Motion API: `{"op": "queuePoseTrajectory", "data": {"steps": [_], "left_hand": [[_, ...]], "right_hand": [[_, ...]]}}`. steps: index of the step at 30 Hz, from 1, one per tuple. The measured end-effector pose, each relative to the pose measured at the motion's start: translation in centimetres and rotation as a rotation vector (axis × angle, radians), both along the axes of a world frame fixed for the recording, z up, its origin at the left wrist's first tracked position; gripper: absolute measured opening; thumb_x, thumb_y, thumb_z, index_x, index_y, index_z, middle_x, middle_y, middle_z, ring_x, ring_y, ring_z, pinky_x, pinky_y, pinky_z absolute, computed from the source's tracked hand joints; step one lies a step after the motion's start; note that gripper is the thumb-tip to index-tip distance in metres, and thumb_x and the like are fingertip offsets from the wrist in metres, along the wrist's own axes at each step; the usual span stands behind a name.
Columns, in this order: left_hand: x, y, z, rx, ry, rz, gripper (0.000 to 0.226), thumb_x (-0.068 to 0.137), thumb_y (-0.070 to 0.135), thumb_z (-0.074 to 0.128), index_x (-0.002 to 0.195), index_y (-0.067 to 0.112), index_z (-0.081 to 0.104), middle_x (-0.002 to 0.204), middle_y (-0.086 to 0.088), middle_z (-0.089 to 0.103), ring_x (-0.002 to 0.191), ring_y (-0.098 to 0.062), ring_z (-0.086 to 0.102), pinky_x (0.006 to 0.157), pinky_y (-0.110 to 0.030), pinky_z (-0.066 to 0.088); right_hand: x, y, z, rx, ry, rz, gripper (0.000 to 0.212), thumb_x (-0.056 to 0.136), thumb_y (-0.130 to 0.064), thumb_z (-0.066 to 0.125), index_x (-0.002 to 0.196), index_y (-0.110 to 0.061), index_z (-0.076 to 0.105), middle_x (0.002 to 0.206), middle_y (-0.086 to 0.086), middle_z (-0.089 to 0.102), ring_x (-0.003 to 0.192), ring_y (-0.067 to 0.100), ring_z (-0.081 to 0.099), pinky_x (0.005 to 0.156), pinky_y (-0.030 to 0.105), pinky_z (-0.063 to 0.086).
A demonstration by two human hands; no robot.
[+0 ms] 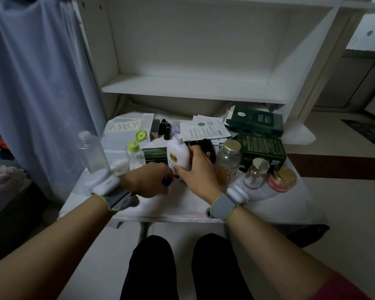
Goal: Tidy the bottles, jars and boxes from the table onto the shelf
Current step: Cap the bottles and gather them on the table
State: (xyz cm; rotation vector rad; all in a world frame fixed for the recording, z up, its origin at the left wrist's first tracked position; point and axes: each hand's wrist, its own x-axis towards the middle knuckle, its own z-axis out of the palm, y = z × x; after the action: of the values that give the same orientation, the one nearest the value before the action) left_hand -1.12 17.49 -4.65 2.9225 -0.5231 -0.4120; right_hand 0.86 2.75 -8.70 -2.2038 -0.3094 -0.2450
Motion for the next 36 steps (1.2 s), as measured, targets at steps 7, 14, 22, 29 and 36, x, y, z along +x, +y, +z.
{"op": "queuePoseTrajectory", "data": {"steps": [7, 14, 22, 29, 36], "left_hand": [[-0.9, 1.9, 6.0, -0.233, -0.04, 0.054, 0.023, 0.088, 0.019, 0.065, 0.109, 0.015, 0.058, 0.099, -0.002, 0.067, 0.069, -0.016, 0.065, 0.069, -0.03, 0.057], [-1.0, 1.1, 9.1, -0.404, -0.36, 0.096, 0.026, 0.086, 0.021, 0.066, 0.109, 0.01, 0.057, 0.106, -0.005, 0.065, 0.085, -0.023, 0.064, 0.076, -0.037, 0.054], [-0.2, 0.2, 9.2, -0.374, -0.463, 0.104, 0.029, 0.086, 0.021, 0.067, 0.112, 0.011, 0.059, 0.107, -0.007, 0.067, 0.09, -0.025, 0.062, 0.076, -0.031, 0.05], [-0.2, 0.0, 9.8, -0.321, -0.469, 0.142, 0.027, 0.085, 0.028, 0.069, 0.105, 0.011, 0.063, 0.096, -0.006, 0.067, 0.074, -0.018, 0.057, 0.064, -0.027, 0.043], [-0.2, 0.2, 10.2, -0.276, -0.432, 0.096, 0.027, 0.081, 0.023, 0.073, 0.105, 0.015, 0.064, 0.101, -0.003, 0.069, 0.084, -0.019, 0.063, 0.078, -0.03, 0.051]], "right_hand": [[0.1, 0.4, 0.4, 0.053, 0.03, 0.019, 0.032, 0.084, -0.025, 0.07, 0.104, -0.013, 0.047, 0.11, 0.007, 0.057, 0.096, 0.024, 0.055, 0.074, 0.033, 0.044], [-0.1, 0.5, 1.0, 0.059, 0.005, 0.043, 0.029, 0.085, -0.019, 0.067, 0.106, -0.01, 0.049, 0.11, 0.008, 0.06, 0.098, 0.025, 0.057, 0.078, 0.04, 0.049], [-1.0, -0.1, 2.9, -0.04, -0.103, 0.068, 0.025, 0.087, -0.02, 0.065, 0.104, -0.013, 0.048, 0.104, 0.005, 0.053, 0.088, 0.021, 0.05, 0.069, 0.034, 0.041], [-1.8, -0.5, 4.0, -0.108, -0.133, 0.064, 0.025, 0.089, -0.023, 0.062, 0.106, -0.013, 0.047, 0.109, 0.006, 0.052, 0.095, 0.029, 0.053, 0.079, 0.048, 0.047], [-2.2, -0.7, 4.5, -0.129, -0.114, 0.093, 0.027, 0.09, -0.025, 0.06, 0.112, -0.015, 0.047, 0.113, 0.005, 0.051, 0.099, 0.028, 0.053, 0.08, 0.049, 0.049]]}}
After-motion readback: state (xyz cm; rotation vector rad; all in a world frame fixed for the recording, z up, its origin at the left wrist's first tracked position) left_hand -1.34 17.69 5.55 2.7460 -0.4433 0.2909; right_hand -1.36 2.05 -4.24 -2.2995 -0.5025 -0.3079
